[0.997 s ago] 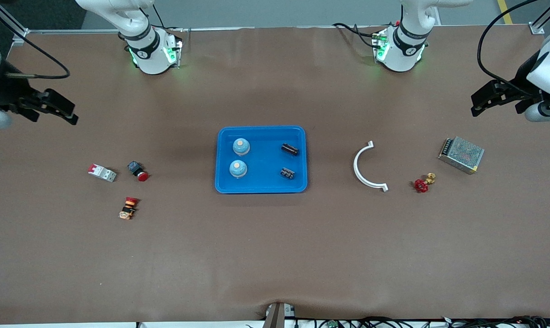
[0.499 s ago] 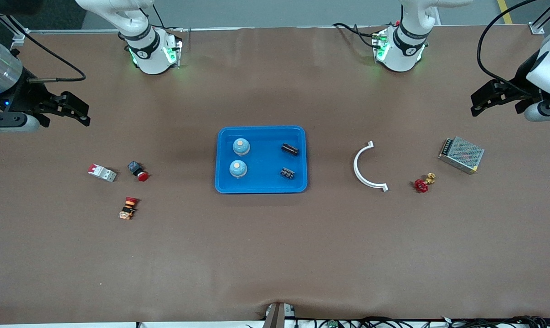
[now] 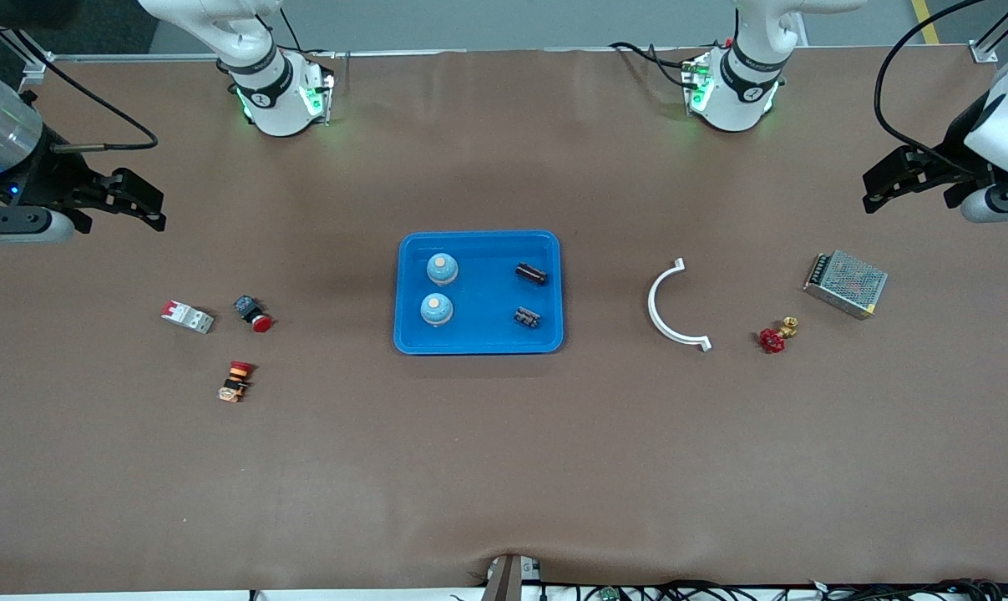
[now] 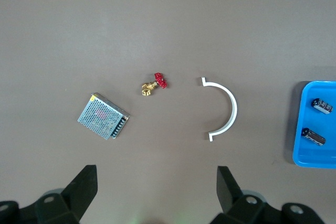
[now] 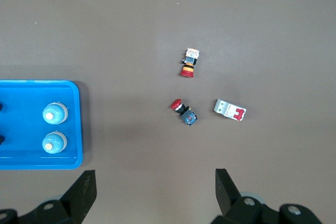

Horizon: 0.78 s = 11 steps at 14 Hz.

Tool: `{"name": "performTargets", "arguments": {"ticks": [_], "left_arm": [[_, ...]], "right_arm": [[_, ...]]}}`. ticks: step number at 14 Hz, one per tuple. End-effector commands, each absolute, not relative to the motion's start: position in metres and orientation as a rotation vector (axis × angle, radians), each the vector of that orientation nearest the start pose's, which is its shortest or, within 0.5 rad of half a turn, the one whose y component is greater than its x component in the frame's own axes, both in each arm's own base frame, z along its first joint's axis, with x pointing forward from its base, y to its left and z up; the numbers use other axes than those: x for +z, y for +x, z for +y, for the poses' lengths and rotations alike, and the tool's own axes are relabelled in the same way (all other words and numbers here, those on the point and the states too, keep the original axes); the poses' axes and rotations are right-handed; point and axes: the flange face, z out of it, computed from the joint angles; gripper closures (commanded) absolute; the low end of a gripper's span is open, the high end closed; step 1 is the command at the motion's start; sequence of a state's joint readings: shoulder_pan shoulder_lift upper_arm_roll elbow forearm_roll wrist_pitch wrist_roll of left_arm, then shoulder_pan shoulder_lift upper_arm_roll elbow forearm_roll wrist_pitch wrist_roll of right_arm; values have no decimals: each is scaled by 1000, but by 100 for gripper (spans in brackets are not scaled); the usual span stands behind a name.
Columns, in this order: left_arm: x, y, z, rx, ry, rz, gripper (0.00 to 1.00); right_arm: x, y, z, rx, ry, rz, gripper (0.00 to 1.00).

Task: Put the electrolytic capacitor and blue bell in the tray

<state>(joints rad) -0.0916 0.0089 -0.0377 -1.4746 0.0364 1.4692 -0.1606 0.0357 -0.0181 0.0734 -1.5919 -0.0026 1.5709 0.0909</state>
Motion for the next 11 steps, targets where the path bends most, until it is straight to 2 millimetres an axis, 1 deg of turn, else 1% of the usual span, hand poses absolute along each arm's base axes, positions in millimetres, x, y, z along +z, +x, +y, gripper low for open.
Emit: {"name": "performTargets", "arguments": {"ticks": [1, 3, 4, 5, 11], "left_arm": [[663, 536, -67, 4, -3114, -31, 0], [664, 535, -68, 2, -3118, -30, 0], [664, 534, -76, 2, -3118, -9, 0], [663, 534, -78, 6, -3116, -4, 0], [662, 531, -79, 30, -3113, 5, 0]], "right_arm": [[627, 542, 57, -13, -3165, -41, 0], [626, 542, 55, -10, -3163, -34, 0], [626, 543, 50, -8, -3163, -20, 0], [625, 543, 44, -3, -3162, -3, 0], [622, 546, 21, 11, -3158, 63, 0]]}}
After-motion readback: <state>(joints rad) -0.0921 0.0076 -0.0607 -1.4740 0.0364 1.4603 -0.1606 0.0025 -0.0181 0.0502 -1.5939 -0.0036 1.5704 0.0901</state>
